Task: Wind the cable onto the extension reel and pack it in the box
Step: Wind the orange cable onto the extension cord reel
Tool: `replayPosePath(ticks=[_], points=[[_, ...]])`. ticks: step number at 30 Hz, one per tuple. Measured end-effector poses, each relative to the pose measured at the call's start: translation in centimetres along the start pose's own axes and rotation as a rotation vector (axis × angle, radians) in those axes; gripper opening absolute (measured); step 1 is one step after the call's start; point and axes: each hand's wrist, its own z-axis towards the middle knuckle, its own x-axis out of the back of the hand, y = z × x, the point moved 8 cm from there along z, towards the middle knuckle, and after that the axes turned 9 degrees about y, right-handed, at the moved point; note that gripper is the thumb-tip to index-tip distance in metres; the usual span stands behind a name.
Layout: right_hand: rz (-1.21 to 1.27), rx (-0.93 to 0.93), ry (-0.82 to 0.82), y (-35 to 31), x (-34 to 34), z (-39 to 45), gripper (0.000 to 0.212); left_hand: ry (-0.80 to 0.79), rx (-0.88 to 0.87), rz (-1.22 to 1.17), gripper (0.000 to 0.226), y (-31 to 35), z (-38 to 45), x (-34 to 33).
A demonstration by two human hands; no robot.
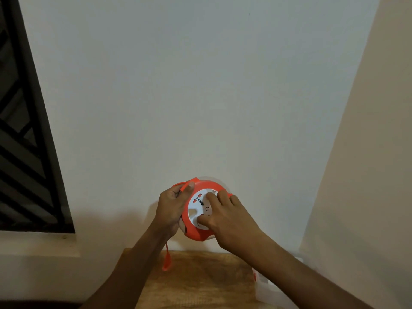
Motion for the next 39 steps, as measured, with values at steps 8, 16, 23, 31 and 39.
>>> replayPosePath(ticks=[8, 16, 23, 31, 39], points=[[-0.081, -0.014, -0.127, -0.4, -0.5, 0.4, 0.074, -0.034, -0.02, 0.015, 0.031, -0.1, -0.9, -0.4], [-0.035, -0.143, -0.094, -0.9, -1.5, 0.7, 0.065, -0.046, -0.075, 0.081, 0.044, 1.3, -0.5, -0.6], [-0.029, -0.128, -0.06, -0.9, -1.7, 0.6, 0.064, -0.042, -0.052, 0.075, 0.04, 1.1, -0.5, -0.7], [-0.031, -0.018, -0.058, 0.4, -1.3, 0.4, 0.077, -0.021, 0.041, -0.014, 0.036, -0.2, -0.4, -0.1], [-0.088, 0.103, -0.085, 0.6, -1.7, 0.3, 0.079, -0.05, 0.045, -0.001, 0.041, -0.7, -0.5, -0.1]])
